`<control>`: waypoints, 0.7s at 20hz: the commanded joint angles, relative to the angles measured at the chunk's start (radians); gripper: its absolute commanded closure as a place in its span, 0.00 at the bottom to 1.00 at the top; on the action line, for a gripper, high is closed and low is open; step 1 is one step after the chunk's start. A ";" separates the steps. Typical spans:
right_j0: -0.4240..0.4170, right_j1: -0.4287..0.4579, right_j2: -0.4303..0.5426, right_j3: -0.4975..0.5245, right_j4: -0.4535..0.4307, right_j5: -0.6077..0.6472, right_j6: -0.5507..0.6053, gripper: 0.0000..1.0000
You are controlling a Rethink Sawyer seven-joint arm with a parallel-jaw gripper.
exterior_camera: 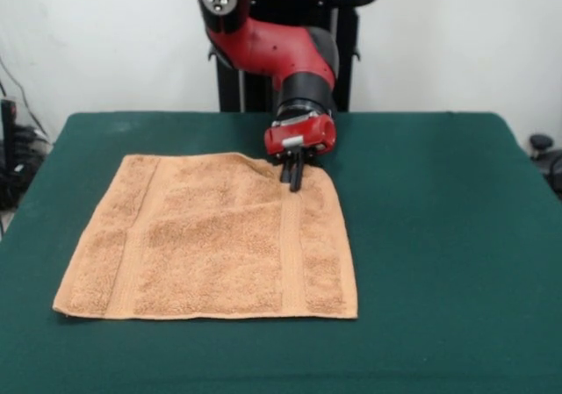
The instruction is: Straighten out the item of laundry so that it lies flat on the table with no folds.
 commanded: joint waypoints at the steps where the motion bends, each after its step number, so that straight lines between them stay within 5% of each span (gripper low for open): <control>1: 0.115 -0.023 -0.090 -0.022 -0.001 0.249 -0.049 1.00; 11: 0.164 -0.042 -0.091 0.015 -0.011 0.278 0.033 1.00; 14: 0.162 -0.011 -0.077 -0.047 -0.026 0.298 0.059 1.00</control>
